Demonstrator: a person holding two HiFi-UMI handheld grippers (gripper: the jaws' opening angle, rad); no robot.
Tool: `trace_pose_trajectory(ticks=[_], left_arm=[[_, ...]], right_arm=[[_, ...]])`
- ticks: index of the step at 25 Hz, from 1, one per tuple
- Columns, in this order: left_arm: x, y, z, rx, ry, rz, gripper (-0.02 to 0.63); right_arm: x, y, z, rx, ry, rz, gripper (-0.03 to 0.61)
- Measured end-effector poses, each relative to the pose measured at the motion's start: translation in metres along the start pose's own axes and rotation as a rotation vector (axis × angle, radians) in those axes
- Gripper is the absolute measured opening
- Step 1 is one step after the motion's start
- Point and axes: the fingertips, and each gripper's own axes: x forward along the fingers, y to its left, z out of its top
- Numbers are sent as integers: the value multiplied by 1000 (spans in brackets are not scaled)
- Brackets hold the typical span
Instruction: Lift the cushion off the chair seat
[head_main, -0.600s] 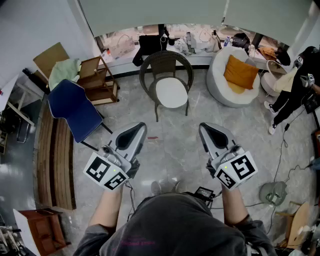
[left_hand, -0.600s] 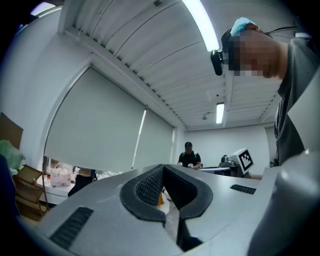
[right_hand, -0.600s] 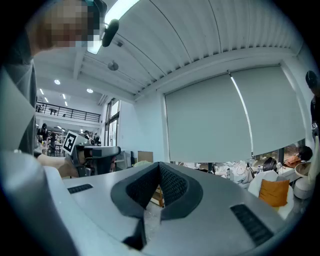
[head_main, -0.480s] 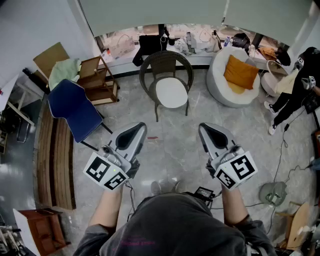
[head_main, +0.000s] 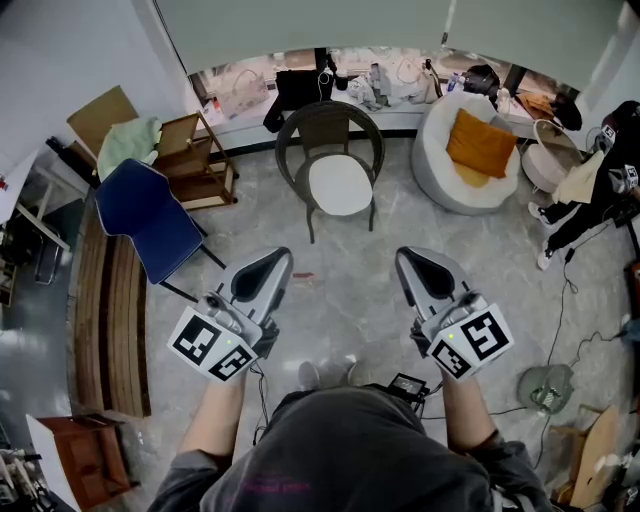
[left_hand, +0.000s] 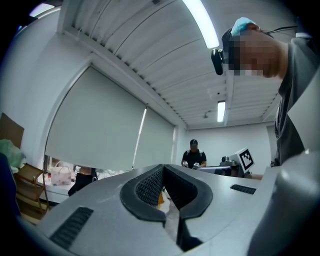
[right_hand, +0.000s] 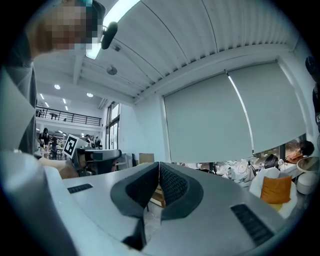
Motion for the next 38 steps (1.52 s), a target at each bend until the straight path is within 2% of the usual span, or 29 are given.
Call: trace_pose_trajectory(ticks=[12,20,29,38], left_arm=[[9,-50,-18,-7,-10,56,9],[17,-54,-17,7,-17,64,9],[38,-32,-23,2,-21,55,9],[67,12,-28,-9,-17,48,9]], right_arm=[[-46,-19,-11,8,11,51,14],[-53,-27,-13,11,4,59,14],[-34,-46,-20,13,14,50,14],[11,-73,-25,21,26,46,14]])
